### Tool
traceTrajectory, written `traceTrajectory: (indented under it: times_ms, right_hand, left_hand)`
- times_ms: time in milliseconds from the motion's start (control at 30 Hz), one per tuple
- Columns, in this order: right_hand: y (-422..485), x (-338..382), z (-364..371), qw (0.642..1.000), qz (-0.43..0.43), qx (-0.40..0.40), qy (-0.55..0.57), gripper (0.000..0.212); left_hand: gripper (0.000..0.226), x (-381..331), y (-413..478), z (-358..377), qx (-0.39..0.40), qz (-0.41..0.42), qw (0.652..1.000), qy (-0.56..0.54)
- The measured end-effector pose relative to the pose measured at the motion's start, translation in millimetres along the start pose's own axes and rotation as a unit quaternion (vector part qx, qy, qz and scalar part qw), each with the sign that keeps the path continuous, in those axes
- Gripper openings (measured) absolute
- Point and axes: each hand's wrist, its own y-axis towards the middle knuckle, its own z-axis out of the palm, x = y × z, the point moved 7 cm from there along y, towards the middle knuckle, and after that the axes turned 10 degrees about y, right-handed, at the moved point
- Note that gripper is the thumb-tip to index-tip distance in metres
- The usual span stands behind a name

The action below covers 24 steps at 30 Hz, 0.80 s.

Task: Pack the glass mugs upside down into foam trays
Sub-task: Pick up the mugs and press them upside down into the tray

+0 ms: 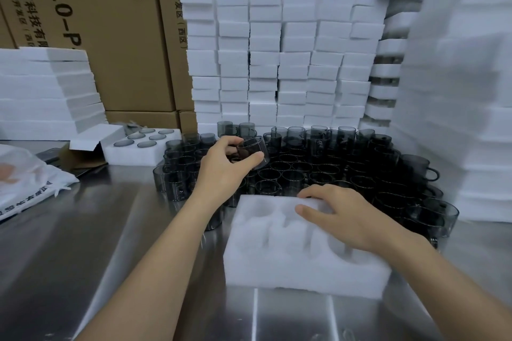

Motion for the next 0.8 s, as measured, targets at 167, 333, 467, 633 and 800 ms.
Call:
traceTrajectory:
  times_ms: [167,333,467,633,800]
  right_hand:
    - [0,1,-5,1.0,-0.004,-0.019,-0.003,0.053]
    - [2,0,-10,0.999,0.003,-0.033,-0.033,0.039]
    - [3,0,-9,0.998,0.0,-0.034,-0.044,0.042]
    - [4,-1,-8,0.999,0.003,-0.035,-0.041,0.045]
    - [5,-1,-7,0.998,0.002,-0.035,-0.048,0.043]
  left_hand:
    - [0.046,-7,-6,3,0.022,-0.005,0.999,-0.027]
    - [0.041,-14,-16,6,0.114,-0.077,0.988,-0.063]
    - [0.05,-16,-26,1,0.179,-0.124,0.976,0.017]
    - [0.052,-18,-35,-4,0.231,-0.147,0.961,0.049]
    - [0.054,-22,-40,0,0.255,-0.153,0.955,0.008]
